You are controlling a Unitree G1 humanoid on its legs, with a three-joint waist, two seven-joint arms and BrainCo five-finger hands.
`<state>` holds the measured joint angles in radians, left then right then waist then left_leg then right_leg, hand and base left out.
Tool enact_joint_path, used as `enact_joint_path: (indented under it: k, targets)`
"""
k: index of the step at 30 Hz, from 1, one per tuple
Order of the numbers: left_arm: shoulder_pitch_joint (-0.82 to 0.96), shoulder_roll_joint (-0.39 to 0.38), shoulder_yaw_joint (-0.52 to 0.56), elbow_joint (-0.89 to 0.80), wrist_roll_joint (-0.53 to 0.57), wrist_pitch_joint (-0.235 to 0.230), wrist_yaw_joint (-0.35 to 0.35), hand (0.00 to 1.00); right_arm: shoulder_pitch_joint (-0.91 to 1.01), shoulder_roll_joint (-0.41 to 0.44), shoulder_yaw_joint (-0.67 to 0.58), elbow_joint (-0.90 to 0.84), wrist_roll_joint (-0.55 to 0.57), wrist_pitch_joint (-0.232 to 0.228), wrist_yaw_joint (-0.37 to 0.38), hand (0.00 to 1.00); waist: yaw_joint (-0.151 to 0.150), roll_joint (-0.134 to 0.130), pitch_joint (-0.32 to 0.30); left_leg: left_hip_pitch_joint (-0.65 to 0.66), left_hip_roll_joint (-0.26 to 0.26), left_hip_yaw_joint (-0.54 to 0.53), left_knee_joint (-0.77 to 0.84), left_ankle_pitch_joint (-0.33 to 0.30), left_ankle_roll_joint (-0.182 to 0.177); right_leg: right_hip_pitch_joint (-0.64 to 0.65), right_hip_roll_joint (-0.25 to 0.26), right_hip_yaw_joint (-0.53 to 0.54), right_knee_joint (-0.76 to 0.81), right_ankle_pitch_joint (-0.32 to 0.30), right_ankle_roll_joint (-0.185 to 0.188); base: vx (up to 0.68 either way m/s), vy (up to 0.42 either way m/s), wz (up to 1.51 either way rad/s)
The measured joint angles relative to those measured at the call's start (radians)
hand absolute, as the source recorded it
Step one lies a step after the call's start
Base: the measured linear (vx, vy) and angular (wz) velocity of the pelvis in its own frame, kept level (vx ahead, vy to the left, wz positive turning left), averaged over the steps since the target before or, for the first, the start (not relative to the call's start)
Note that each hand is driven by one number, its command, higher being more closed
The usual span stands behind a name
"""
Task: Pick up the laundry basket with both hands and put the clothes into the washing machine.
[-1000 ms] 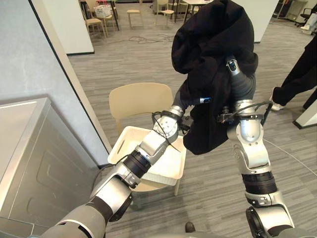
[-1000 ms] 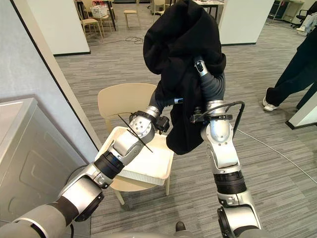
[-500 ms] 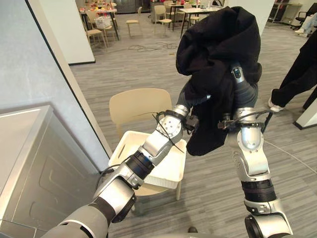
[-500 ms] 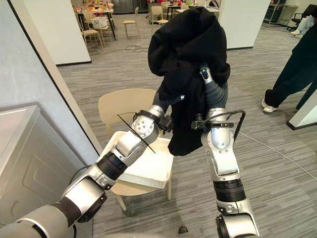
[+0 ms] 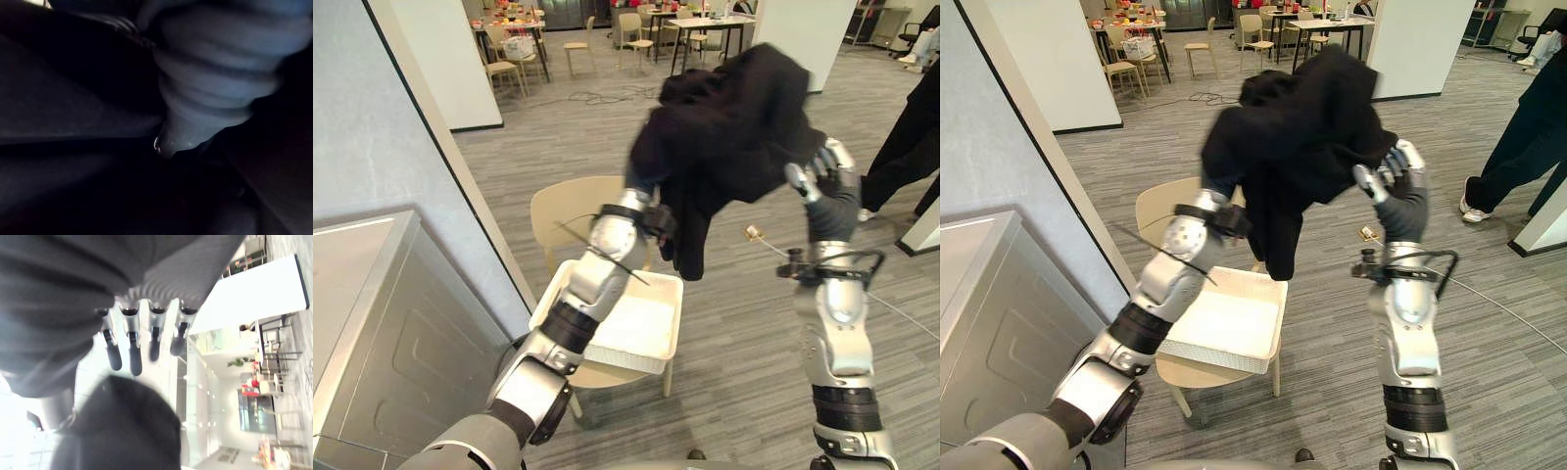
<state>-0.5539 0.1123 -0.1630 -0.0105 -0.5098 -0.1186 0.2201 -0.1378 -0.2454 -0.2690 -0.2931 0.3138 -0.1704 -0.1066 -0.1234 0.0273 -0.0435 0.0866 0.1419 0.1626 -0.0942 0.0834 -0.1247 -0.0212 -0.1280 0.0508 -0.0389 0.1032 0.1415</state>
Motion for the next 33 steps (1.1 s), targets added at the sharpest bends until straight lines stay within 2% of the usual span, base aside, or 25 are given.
enact_joint_path:
  k: [1,5,9,11,15,18,20,21,24,27,30,32,33]
  targets:
    - [0.017,0.002,0.017,-0.012,0.000,-0.003,0.001,1.00,0.009,0.000,-0.012,-0.006,0.000,0.000,0.001,0.00,0.000,0.001,0.000,0.000,0.000,0.000,0.000,0.000,0.000,0.001,0.000,0.000,0.000,0.000,0.000,0.00,0.000,0.04]
    - [0.264,0.011,0.223,-0.174,0.001,-0.032,0.005,1.00,0.150,0.027,-0.128,-0.047,0.031,-0.002,0.016,0.00,0.000,0.006,0.001,0.017,0.000,-0.018,0.000,-0.012,-0.007,0.027,-0.002,-0.022,-0.002,-0.013,-0.006,-0.03,-0.003,0.13]
    - [0.433,-0.001,0.320,-0.286,0.006,-0.044,0.000,1.00,0.234,0.078,-0.185,-0.049,0.028,0.002,0.028,0.00,0.003,0.007,0.001,0.012,-0.001,-0.026,-0.007,-0.019,-0.003,0.036,-0.008,-0.038,-0.020,-0.014,-0.006,-0.05,-0.002,0.10]
    - [0.531,-0.035,0.396,-0.336,0.013,-0.046,-0.004,1.00,0.295,0.113,-0.232,-0.049,0.023,0.006,0.033,0.00,0.003,0.011,0.002,0.004,-0.004,-0.037,-0.007,-0.019,-0.003,0.036,-0.012,-0.051,-0.019,-0.014,-0.006,-0.01,-0.001,0.16]
    - [0.693,-0.097,0.460,-0.368,0.016,-0.047,-0.030,1.00,0.408,0.191,-0.285,-0.031,-0.013,0.022,0.045,0.00,0.003,0.019,0.002,-0.005,-0.004,-0.052,-0.006,-0.019,-0.003,0.038,-0.013,-0.067,-0.019,-0.015,-0.007,0.02,-0.011,0.13]
    - [0.871,-0.172,0.471,-0.354,0.016,-0.043,-0.081,1.00,0.511,0.280,-0.318,0.121,-0.020,0.055,0.053,0.00,0.004,0.025,0.006,-0.006,-0.004,-0.072,-0.003,-0.019,-0.003,0.052,-0.014,-0.087,-0.019,-0.026,-0.004,0.03,-0.013,0.18]
    - [0.935,-0.182,0.447,-0.287,0.016,-0.043,-0.109,1.00,0.556,0.324,-0.325,0.201,-0.040,0.081,0.045,0.00,0.007,0.027,0.010,-0.019,-0.004,-0.080,-0.006,-0.022,0.000,0.053,-0.016,-0.103,-0.014,-0.036,-0.003,-0.03,-0.013,0.20]
    - [0.957,-0.187,0.433,-0.208,0.014,-0.038,-0.127,1.00,0.583,0.346,-0.318,0.243,-0.040,0.095,0.043,0.00,0.022,0.039,0.011,-0.021,-0.004,-0.081,-0.006,-0.023,0.002,0.054,-0.016,-0.106,-0.011,-0.040,-0.002,0.00,-0.007,0.10]
    - [0.972,-0.196,0.402,0.032,0.014,0.002,-0.143,1.00,0.625,0.371,-0.281,0.392,-0.040,0.116,0.033,0.00,0.044,0.054,0.015,-0.020,0.001,-0.084,0.000,-0.023,0.003,0.053,-0.017,-0.123,0.021,-0.061,0.000,0.02,-0.009,0.13]
    - [0.967,-0.201,0.403,0.263,0.003,0.035,-0.149,1.00,0.619,0.364,-0.250,0.578,-0.054,0.137,0.020,0.00,0.059,0.047,0.017,-0.021,0.002,-0.094,0.019,-0.030,0.010,0.056,-0.019,-0.139,0.053,-0.083,0.000,0.00,-0.015,0.16]
    - [0.961,-0.193,0.408,0.438,-0.010,0.036,-0.149,1.00,0.594,0.353,-0.248,0.771,-0.073,0.143,0.014,0.00,0.067,0.034,0.021,-0.019,-0.003,-0.109,0.031,-0.039,0.013,0.067,-0.028,-0.160,0.072,-0.106,-0.001,0.00,-0.003,0.21]
    - [0.943,-0.189,0.412,0.578,-0.021,0.036,-0.150,1.00,0.578,0.347,-0.263,0.939,-0.089,0.144,0.015,0.00,0.093,0.025,0.021,-0.011,-0.005,-0.108,0.024,-0.041,0.015,0.068,-0.030,-0.162,0.074,-0.113,0.001,0.00,0.003,0.07]
    - [0.941,-0.189,0.412,0.609,-0.020,0.036,-0.149,1.00,0.569,0.343,-0.273,0.984,-0.091,0.147,0.014,0.00,0.094,0.024,0.021,-0.010,-0.005,-0.108,0.024,-0.041,0.015,0.069,-0.030,-0.162,0.073,-0.114,0.001,0.03,-0.001,0.02]
